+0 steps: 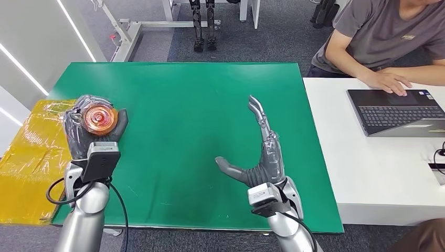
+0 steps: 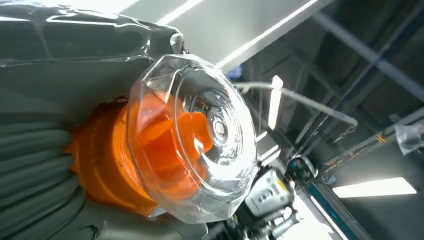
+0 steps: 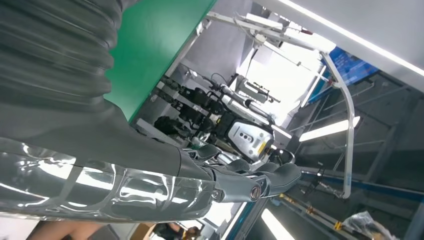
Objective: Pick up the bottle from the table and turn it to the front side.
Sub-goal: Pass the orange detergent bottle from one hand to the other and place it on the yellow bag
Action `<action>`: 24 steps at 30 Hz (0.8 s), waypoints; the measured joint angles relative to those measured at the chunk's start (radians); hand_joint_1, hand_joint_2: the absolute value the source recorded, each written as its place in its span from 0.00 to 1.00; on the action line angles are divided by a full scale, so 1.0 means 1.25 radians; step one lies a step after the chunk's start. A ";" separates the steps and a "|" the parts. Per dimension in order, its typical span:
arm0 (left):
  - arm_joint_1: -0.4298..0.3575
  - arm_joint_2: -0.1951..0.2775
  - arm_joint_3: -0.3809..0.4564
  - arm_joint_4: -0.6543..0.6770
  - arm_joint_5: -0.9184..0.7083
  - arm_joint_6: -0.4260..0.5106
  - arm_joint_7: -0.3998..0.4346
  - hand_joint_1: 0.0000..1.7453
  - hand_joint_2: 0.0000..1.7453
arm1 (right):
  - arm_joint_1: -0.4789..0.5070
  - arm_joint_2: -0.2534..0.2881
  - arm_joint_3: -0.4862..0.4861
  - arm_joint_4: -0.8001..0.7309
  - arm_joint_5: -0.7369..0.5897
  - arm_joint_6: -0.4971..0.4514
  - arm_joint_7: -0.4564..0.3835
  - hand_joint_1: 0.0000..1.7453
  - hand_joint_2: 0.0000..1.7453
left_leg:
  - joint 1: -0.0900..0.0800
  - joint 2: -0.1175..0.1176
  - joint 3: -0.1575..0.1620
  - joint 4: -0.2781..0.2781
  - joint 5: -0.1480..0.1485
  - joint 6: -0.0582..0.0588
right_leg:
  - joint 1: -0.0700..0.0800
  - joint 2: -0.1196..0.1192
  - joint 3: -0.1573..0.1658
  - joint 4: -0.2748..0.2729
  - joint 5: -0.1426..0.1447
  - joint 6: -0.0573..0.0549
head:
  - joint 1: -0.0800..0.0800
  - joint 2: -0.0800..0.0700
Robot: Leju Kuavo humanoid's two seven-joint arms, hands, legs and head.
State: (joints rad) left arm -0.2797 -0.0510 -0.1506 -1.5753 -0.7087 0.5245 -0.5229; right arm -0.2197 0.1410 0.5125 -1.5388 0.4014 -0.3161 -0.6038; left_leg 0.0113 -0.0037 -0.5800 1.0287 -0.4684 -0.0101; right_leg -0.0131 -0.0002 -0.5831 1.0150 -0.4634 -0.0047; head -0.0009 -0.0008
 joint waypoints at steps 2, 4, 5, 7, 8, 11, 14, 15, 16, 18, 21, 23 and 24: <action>-0.009 0.009 0.005 0.000 -0.046 0.014 0.012 1.00 1.00 | 0.002 -0.001 -0.003 -0.005 0.000 -0.001 0.002 0.00 1.00 | 0.000 0.000 0.000 0.000 0.000 0.000 | 0.000 0.000 0.000 0.000 0.000 0.000 | 0.000 0.000; -0.016 0.016 0.006 0.001 -0.111 0.039 0.025 1.00 1.00 | 0.004 -0.001 -0.005 -0.007 0.000 0.000 0.006 0.00 1.00 | 0.000 0.000 0.000 0.000 0.000 0.000 | 0.000 0.000 0.000 0.000 0.000 0.000 | 0.000 0.000; -0.019 0.022 0.006 0.002 -0.157 0.052 0.035 1.00 1.00 | 0.004 -0.001 -0.006 -0.008 0.000 0.002 0.009 0.00 1.00 | 0.000 0.000 0.000 0.000 0.000 0.000 | 0.000 0.000 0.000 0.000 0.000 0.000 | 0.000 0.000; -0.027 0.034 0.006 0.005 -0.257 0.069 0.069 1.00 1.00 | 0.004 -0.001 -0.008 -0.008 0.000 0.007 0.013 0.00 1.00 | 0.000 0.000 0.000 0.000 0.000 0.000 | 0.000 0.000 0.000 0.000 0.000 0.000 | 0.000 0.000; -0.031 0.041 0.006 0.008 -0.304 0.073 0.090 1.00 1.00 | 0.005 -0.001 -0.009 -0.008 -0.001 0.011 0.013 0.00 1.00 | 0.000 0.000 0.000 0.000 0.000 0.000 | 0.000 0.001 0.000 0.000 0.000 0.000 | 0.000 0.000; -0.037 0.059 0.006 0.021 -0.386 0.078 0.135 1.00 1.00 | 0.010 0.000 -0.014 -0.016 -0.008 0.018 0.003 0.00 1.00 | 0.000 0.001 0.000 0.000 0.000 0.000 | 0.000 0.001 0.000 0.000 0.000 0.000 | 0.000 0.000; -0.039 0.075 0.006 0.035 -0.414 0.083 0.153 1.00 1.00 | 0.015 0.001 -0.020 -0.026 -0.012 0.023 -0.004 0.00 1.00 | 0.000 0.001 0.000 0.000 0.000 0.000 | 0.000 0.001 0.000 0.000 0.000 0.000 | 0.000 0.000; -0.040 0.079 0.006 0.037 -0.416 0.083 0.155 1.00 1.00 | 0.015 0.001 -0.021 -0.028 -0.013 0.023 -0.004 0.00 1.00 | 0.000 0.001 0.000 0.000 0.000 0.000 | 0.000 0.001 0.000 0.000 0.000 0.000 | 0.000 0.000; -0.041 0.082 0.006 0.040 -0.421 0.084 0.157 1.00 1.00 | 0.016 0.001 -0.022 -0.029 -0.014 0.024 -0.005 0.00 1.00 | 0.000 0.001 0.000 0.000 0.000 0.000 | 0.000 0.001 0.000 0.000 0.000 0.000 | 0.000 0.000; -0.042 0.087 0.006 0.046 -0.445 0.087 0.170 1.00 1.00 | 0.019 0.003 -0.024 -0.034 -0.018 0.021 -0.011 0.00 1.00 | 0.000 0.001 0.000 0.000 0.000 0.000 | 0.000 0.001 0.000 0.000 0.000 0.000 | 0.000 0.000; -0.055 0.143 -0.022 0.060 -0.574 0.064 0.282 1.00 1.00 | 0.028 0.010 -0.030 -0.047 -0.026 -0.020 -0.031 0.00 1.00 | 0.000 0.002 0.000 0.000 0.000 0.000 | 0.000 0.002 -0.002 0.000 0.000 -0.001 | 0.001 0.000; -0.088 0.229 -0.101 0.091 -0.657 0.035 0.483 1.00 1.00 | 0.036 0.016 -0.034 -0.061 -0.032 -0.065 -0.040 0.00 1.00 | 0.001 0.005 0.000 0.000 0.000 0.000 | 0.000 0.004 -0.003 0.000 0.001 -0.002 | 0.000 0.000; -0.105 0.268 -0.156 0.114 -0.677 0.025 0.602 1.00 1.00 | 0.040 0.018 -0.037 -0.068 -0.035 -0.081 -0.041 0.00 1.00 | 0.000 0.006 0.000 -0.001 0.000 -0.001 | 0.000 0.005 -0.003 0.000 0.002 -0.003 | 0.000 0.000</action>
State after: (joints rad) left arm -0.4113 0.2842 -0.3457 -1.4332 -1.5552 0.5555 0.2292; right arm -0.1701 0.1633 0.4668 -1.6244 0.3581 -0.4173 -0.6554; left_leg 0.0117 0.0034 -0.5796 1.0277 -0.4680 -0.0109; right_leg -0.0128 0.0064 -0.5870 1.0153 -0.4613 -0.0079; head -0.0014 -0.0008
